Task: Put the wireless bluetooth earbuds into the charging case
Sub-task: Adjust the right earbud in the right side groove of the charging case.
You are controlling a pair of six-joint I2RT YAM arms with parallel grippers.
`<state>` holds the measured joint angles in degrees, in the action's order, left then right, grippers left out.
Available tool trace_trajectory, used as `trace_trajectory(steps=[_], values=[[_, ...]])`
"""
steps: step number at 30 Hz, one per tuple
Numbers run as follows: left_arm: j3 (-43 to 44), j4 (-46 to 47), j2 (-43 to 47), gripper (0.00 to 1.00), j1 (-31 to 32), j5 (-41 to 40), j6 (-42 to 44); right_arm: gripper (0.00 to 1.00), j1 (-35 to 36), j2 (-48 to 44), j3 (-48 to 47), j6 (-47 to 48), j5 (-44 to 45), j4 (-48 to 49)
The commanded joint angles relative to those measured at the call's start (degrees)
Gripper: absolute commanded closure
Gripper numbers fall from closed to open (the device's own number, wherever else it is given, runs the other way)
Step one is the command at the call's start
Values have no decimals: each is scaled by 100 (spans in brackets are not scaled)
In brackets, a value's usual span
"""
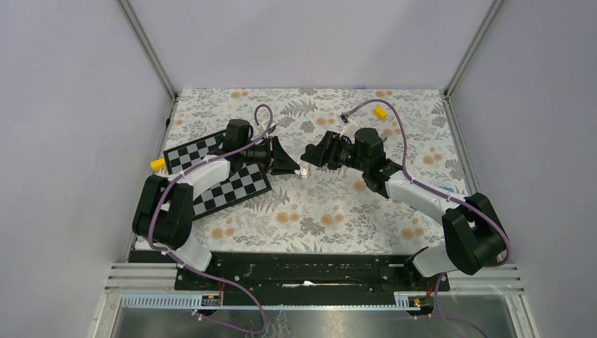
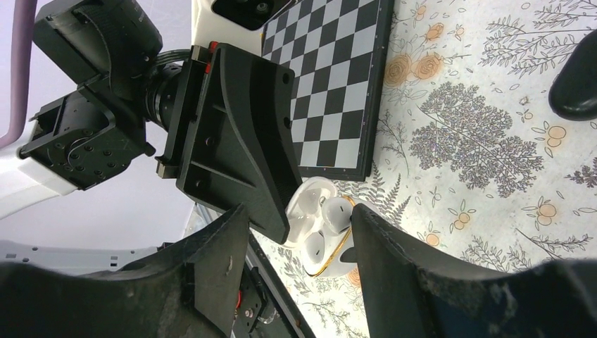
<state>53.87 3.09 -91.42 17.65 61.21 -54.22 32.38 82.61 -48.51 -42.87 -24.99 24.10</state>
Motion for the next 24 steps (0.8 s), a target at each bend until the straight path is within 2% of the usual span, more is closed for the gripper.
trace_trajectory(steps=[1,24], values=[[151,167,258,100,-16,8,88,38,61,-122,-198,58,-176,289],[190,153,216,100,-16,10,89,43,124,-166,-39,32,-331,350]])
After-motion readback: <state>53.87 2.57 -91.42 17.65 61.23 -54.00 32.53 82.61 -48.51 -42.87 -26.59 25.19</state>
